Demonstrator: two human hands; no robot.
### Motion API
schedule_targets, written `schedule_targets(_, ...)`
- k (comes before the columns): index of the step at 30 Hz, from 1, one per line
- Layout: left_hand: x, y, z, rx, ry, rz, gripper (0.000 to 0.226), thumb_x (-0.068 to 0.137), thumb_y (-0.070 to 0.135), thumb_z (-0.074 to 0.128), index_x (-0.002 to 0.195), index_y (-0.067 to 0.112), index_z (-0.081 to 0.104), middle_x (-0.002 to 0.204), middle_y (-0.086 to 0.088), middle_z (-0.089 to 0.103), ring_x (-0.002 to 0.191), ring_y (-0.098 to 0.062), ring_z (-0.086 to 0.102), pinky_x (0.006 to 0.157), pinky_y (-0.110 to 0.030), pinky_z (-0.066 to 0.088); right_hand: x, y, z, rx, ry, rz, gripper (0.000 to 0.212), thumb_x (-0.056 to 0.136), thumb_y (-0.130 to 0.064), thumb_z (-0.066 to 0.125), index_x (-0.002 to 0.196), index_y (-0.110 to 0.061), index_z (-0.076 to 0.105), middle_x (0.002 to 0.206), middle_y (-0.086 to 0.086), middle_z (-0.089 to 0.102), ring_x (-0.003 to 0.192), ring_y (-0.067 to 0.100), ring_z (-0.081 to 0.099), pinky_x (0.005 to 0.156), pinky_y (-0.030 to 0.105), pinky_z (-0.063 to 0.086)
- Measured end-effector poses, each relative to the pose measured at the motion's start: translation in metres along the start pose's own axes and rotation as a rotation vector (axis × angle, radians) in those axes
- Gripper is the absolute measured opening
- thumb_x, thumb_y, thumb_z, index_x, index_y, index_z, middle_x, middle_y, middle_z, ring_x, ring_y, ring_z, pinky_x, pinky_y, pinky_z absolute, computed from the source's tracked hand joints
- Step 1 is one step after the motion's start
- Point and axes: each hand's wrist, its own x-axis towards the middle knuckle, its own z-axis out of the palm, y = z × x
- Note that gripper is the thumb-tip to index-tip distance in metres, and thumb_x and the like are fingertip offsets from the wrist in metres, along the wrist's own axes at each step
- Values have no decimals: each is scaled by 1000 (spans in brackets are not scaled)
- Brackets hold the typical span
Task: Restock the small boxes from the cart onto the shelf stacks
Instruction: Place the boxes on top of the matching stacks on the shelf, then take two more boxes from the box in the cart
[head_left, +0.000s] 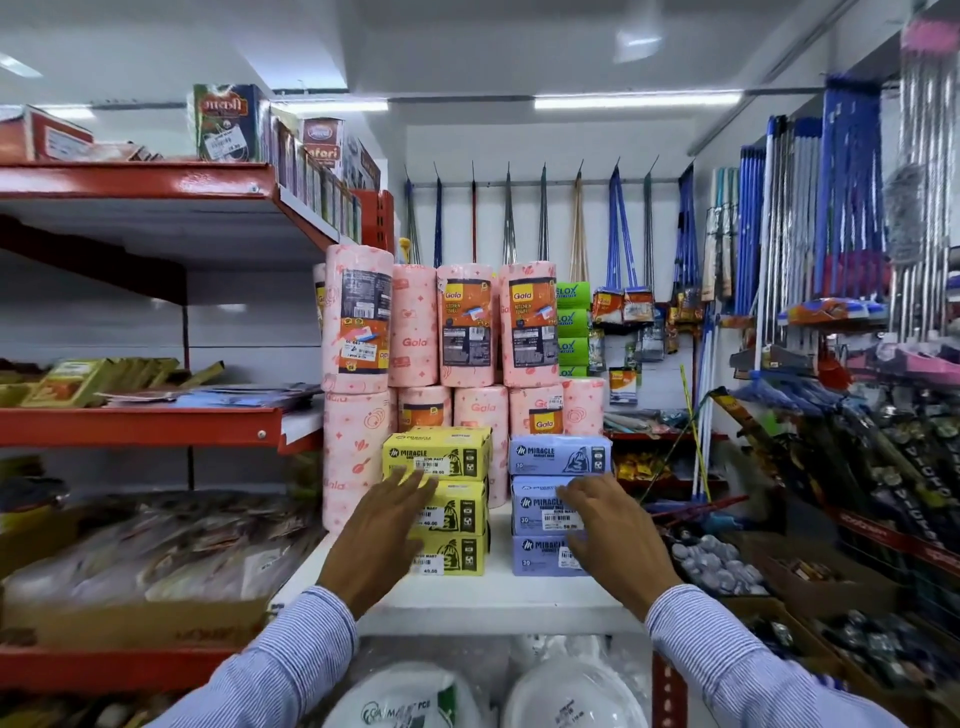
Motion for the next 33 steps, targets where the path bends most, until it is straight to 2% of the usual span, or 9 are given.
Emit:
schedule_targets(3,-22,12,6,94,64,99,89,82,34,73,152,32,19,164,-7,8,151,-33,2,119,-48,14,-16,-6,3,-53,-10,-49,71,79,-33,73,142,-22,41,149,11,44,136,33,38,112,51,36)
schedule_targets(7,-66,40,14,113,73,137,94,83,49,66,154,33,5,164,-12,-7,149,-37,-11,118,-54,8,-66,-28,9,-14,-31,-65,84,85,-50,63,152,-30,17,163,10,10,149,35,2,119,60,13)
schedule_targets(9,-96,53,21,88,36,150,92,84,52,63,154,31,7,164,-15,-6,150,-36,-10,119,-57,10,-101,-41,11,18,-61,-84,84,87,-54,58,153,-33,11,164,8,3,149,33,-4,119,60,10)
schedule_targets(14,-182,67,64,7,-104,121,78,85,49,61,151,26,27,162,-17,18,150,-36,13,115,-56,29,-202,-49,38,83,-243,-58,89,84,-50,63,153,-29,11,164,8,5,149,33,-3,120,55,11)
schedule_targets(17,-239,69,96,-63,-243,86,73,87,47,60,150,24,31,160,-13,25,149,-33,19,115,-53,32,-263,-47,66,122,-399,24,91,85,-48,63,154,-30,6,164,5,3,150,32,-2,119,54,13)
schedule_targets(21,-314,72,142,-90,-463,19,78,82,45,68,148,23,33,158,-11,31,145,-33,28,113,-49,28,-338,-40,108,146,-651,110,81,81,-39,64,151,-24,25,159,11,26,145,38,21,112,60,31)
schedule_targets(26,-399,82,202,-177,-734,-106,67,78,43,56,138,22,36,149,-13,45,136,-35,42,107,-52,44,-422,-44,160,140,-932,170,74,71,-36,63,140,-16,46,145,14,49,131,43,44,103,58,42)
schedule_targets(30,-469,84,265,-226,-956,-171,70,75,30,74,139,16,47,146,-15,50,131,-37,50,103,-50,47,-488,-52,211,174,-1214,164,72,87,-33,60,149,-20,26,158,6,28,143,32,25,112,46,32)
schedule_targets(33,-502,84,305,-247,-1131,-243,70,86,22,65,148,15,34,157,-10,33,142,-31,34,115,-45,33,-528,-55,248,211,-1386,130,69,89,-29,60,149,-16,27,154,8,33,141,31,28,111,41,33)
